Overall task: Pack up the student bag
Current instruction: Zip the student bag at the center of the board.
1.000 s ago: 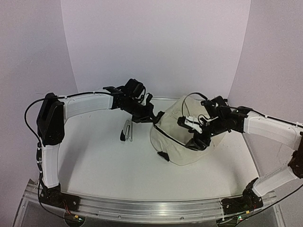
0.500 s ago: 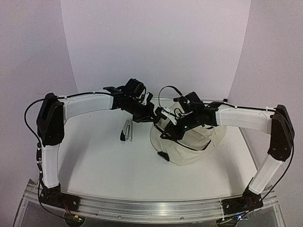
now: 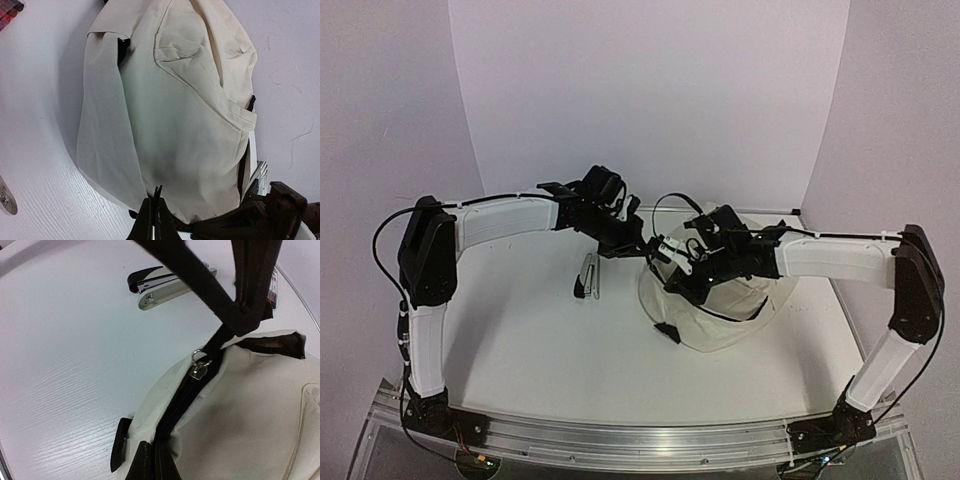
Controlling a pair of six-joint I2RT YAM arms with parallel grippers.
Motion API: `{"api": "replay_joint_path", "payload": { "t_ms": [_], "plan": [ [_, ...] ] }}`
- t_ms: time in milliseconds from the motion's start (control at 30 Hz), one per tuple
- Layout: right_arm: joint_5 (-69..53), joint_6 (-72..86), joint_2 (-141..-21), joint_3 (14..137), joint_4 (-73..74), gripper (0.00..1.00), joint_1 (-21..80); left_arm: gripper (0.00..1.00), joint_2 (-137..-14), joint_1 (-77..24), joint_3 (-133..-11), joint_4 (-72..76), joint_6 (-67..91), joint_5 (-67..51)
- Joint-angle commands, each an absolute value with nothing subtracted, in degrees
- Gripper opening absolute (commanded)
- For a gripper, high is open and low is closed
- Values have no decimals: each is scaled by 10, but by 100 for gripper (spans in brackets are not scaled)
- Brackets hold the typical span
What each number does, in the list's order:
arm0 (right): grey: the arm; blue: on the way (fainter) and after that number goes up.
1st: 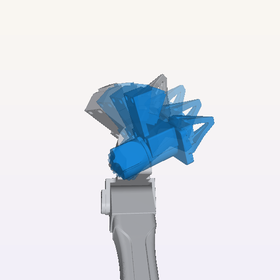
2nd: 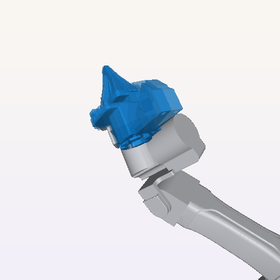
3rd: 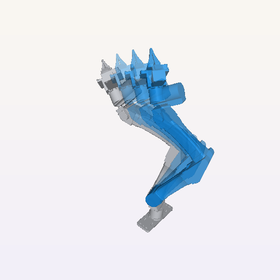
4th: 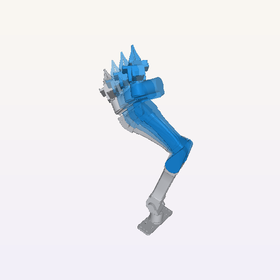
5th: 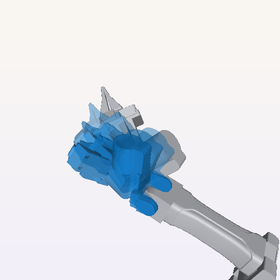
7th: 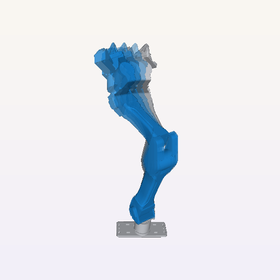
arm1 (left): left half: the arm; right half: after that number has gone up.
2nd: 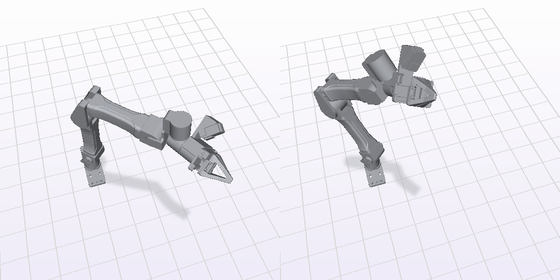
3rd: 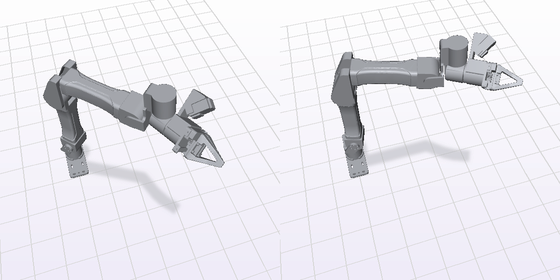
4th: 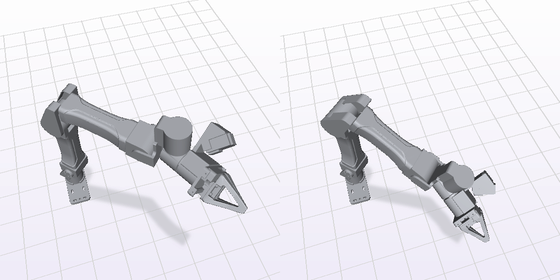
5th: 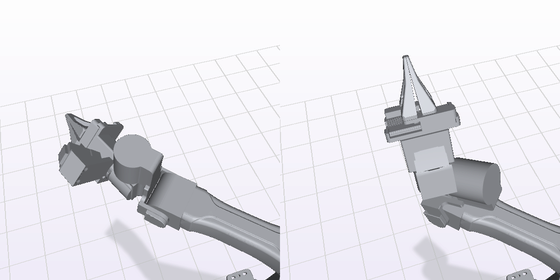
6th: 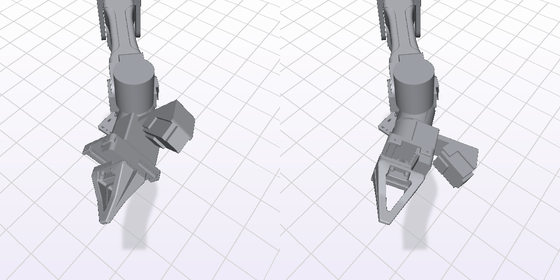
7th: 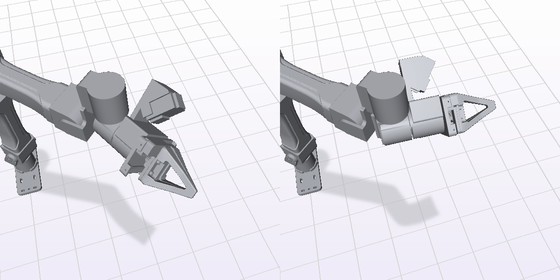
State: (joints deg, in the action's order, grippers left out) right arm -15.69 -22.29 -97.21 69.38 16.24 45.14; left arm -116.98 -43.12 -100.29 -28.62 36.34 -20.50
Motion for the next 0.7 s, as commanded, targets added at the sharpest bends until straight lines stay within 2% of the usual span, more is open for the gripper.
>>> {"api": "replay_joint_path", "payload": {
  "t_ms": [0,333,467,500,533,567,600,667],
  "plan": [
    [-144,-301,-882,622,229,0,502,0,-1182,-405,-1055,-275,367,-185],
    [-34,-522,-669,394,300,0,534,0,-1148,-391,-1028,-278,362,-174],
    [-20,-565,-595,357,310,1,521,0,-1133,-393,-989,-242,373,-217],
    [-24,-553,-593,366,313,9,521,0,-1130,-396,-981,-228,377,-234],
    [-35,-532,-601,387,314,30,521,0,-1128,-400,-973,-215,382,-250],
    [-49,-498,-618,413,314,55,521,0,-1126,-406,-964,-195,384,-261],
    [-65,-460,-640,444,314,66,521,0,-1124,-412,-956,-176,387,-271],
    [-101,-386,-690,509,313,71,521,0,-1127,-422,-951,-156,398,-289]
  ]
}}
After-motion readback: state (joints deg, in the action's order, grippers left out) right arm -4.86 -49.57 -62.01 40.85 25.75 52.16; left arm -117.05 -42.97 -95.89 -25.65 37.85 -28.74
